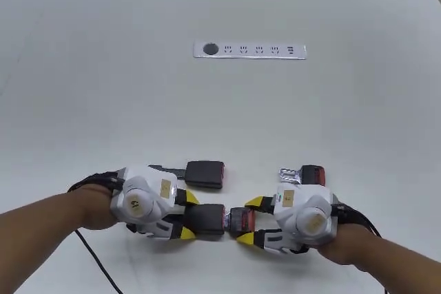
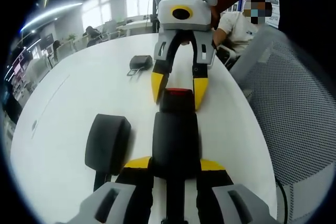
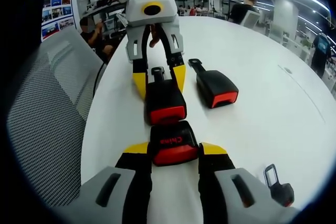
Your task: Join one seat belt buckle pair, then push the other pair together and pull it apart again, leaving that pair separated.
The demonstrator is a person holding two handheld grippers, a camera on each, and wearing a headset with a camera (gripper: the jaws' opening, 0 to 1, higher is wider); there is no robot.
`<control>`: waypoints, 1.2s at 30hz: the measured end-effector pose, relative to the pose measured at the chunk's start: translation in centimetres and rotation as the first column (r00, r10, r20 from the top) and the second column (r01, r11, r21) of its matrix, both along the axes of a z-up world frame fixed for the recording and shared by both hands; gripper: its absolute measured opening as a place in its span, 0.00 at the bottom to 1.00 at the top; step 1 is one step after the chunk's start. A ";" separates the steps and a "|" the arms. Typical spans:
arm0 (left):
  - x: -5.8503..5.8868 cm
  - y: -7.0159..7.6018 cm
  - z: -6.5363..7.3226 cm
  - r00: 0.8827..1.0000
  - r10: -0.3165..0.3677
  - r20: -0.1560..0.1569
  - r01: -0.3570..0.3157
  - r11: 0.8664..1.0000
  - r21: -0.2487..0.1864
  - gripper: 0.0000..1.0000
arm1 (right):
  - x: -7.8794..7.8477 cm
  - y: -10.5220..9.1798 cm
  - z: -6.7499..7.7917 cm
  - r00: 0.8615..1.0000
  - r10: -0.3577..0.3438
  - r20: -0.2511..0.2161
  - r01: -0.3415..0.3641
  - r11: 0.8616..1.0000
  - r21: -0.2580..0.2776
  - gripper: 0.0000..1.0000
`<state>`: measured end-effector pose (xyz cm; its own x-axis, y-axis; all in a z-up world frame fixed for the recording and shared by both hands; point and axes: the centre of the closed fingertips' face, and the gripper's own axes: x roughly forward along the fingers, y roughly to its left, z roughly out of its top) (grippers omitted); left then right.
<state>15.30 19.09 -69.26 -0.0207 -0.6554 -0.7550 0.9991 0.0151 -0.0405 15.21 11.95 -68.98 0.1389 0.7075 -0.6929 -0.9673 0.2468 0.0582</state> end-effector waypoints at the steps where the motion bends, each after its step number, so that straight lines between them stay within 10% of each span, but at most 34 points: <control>1: 0.0 0.0 0.0 1.000 -0.002 0.000 0.002 1.000 0.000 0.32 | 0.0 0.0 0.0 1.000 -0.001 0.000 0.001 1.000 0.004 0.32; 22: -0.2 -0.2 0.4 1.000 -0.009 -0.007 0.009 1.000 -0.004 0.32 | -0.2 0.0 0.5 1.000 -0.001 0.001 0.001 1.000 0.023 0.33; 36: -0.4 -0.3 0.4 1.000 -0.019 0.009 0.018 0.997 0.070 0.33 | -0.2 0.2 0.4 1.000 0.006 0.016 -0.006 1.000 -0.011 0.35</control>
